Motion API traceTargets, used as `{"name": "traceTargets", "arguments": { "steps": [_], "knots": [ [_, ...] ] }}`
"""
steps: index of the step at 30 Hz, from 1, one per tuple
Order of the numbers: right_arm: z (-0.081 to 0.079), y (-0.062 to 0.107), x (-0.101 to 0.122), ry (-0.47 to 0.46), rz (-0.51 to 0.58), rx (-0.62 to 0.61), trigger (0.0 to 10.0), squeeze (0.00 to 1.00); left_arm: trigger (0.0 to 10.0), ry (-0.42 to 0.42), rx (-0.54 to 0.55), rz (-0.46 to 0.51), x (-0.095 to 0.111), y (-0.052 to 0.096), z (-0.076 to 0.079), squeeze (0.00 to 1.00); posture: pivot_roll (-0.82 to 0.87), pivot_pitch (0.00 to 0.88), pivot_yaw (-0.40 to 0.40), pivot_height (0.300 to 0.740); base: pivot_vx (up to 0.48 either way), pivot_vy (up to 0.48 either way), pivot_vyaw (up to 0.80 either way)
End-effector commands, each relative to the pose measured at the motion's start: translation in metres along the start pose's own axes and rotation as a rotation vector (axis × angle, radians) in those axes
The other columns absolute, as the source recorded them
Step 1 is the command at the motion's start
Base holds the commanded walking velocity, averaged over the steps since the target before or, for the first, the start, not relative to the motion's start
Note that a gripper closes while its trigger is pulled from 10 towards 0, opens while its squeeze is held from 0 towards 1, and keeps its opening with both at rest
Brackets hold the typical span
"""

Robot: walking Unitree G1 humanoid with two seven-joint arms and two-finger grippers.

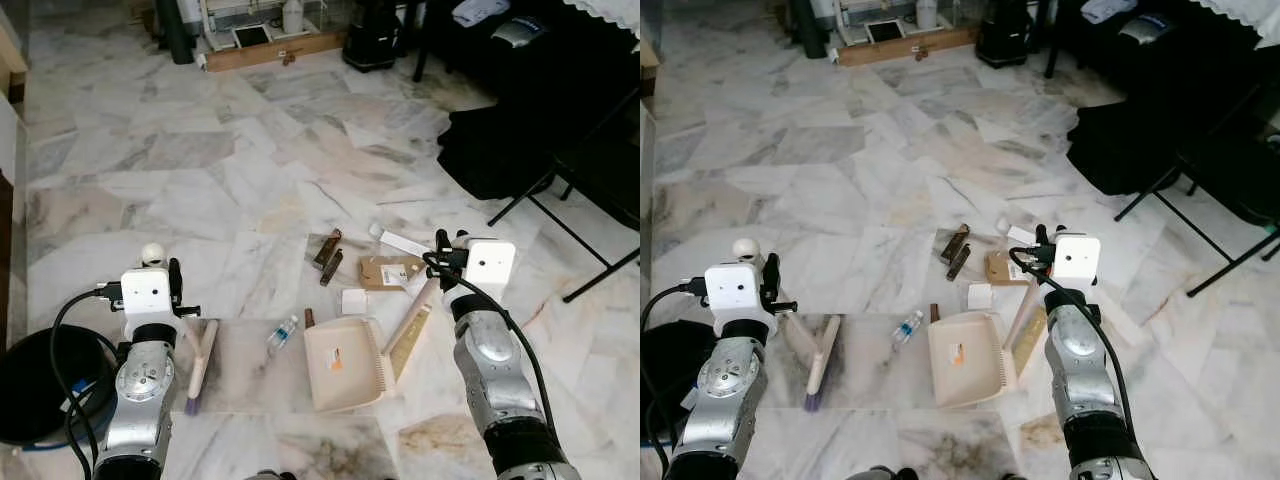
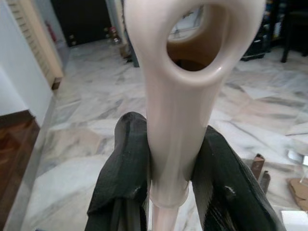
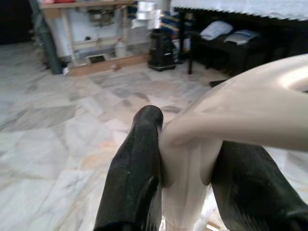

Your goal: Sweep floor

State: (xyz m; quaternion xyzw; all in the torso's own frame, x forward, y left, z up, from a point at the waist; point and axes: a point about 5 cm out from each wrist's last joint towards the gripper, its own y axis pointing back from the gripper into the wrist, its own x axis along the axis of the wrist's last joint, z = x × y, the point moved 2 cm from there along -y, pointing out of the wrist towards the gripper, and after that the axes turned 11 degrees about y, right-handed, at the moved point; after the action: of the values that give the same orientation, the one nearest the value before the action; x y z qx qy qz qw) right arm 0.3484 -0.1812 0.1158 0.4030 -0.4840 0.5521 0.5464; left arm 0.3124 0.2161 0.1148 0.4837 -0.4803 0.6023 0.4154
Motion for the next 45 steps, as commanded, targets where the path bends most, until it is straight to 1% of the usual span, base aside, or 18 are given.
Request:
{"name": "traceTargets", "arguments": {
  "steps": [1, 4, 12, 17, 21, 25, 37, 45],
  "knots": [
    [0.0040, -0.0030, 0.0093, 0.001, 0.034, -0.016, 10.0, 0.00, 10.0, -0.004, -0.005, 0.050, 0.0107, -0.0022, -0.0015, 0.00, 0.03, 0.126, 0.030, 0.740, 0.000, 0.311, -0.71],
    [0.0040, -0.0030, 0.0092, 0.002, 0.034, -0.017, 10.0, 0.00, 10.0, -0.005, -0.006, 0.050, 0.0107, -0.0022, -0.0012, 0.00, 0.03, 0.126, 0.030, 0.740, 0.000, 0.314, -0.69],
    [0.0026, -0.0034, 0.0096, 0.011, 0.037, -0.017, 10.0, 0.00, 10.0, -0.007, -0.009, 0.055, 0.0118, -0.0026, -0.0012, 0.00, 0.03, 0.122, 0.032, 0.740, 0.000, 0.284, 0.00],
    [0.0020, -0.0039, 0.0096, 0.011, 0.036, -0.018, 10.0, 0.00, 10.0, -0.016, -0.023, 0.060, 0.0126, -0.0030, 0.0009, 0.00, 0.03, 0.120, 0.034, 0.740, 0.000, 0.000, 0.00],
    [0.0042, -0.0045, 0.0088, 0.013, 0.030, -0.030, 10.0, 0.00, 10.0, -0.014, -0.044, 0.077, 0.0150, -0.0034, 0.0054, 0.00, 0.03, 0.117, 0.035, 0.740, 0.000, 0.000, 0.00],
    [0.0038, -0.0046, 0.0092, 0.018, 0.032, -0.026, 10.0, 0.00, 10.0, -0.011, -0.052, 0.058, 0.0129, -0.0037, 0.0066, 0.00, 0.03, 0.117, 0.036, 0.740, 0.000, 0.000, 0.00],
    [0.0016, -0.0048, 0.0096, 0.013, 0.033, -0.013, 10.0, 0.00, 10.0, -0.004, -0.059, 0.052, 0.0120, -0.0032, 0.0077, 0.00, 0.03, 0.122, 0.034, 0.740, 0.000, 0.000, 0.00],
    [0.0007, -0.0051, 0.0095, 0.011, 0.032, -0.006, 10.0, 0.00, 10.0, -0.002, -0.058, 0.050, 0.0115, -0.0029, 0.0074, 0.00, 0.03, 0.124, 0.032, 0.740, 0.251, 0.000, 0.00]
  ]
}}
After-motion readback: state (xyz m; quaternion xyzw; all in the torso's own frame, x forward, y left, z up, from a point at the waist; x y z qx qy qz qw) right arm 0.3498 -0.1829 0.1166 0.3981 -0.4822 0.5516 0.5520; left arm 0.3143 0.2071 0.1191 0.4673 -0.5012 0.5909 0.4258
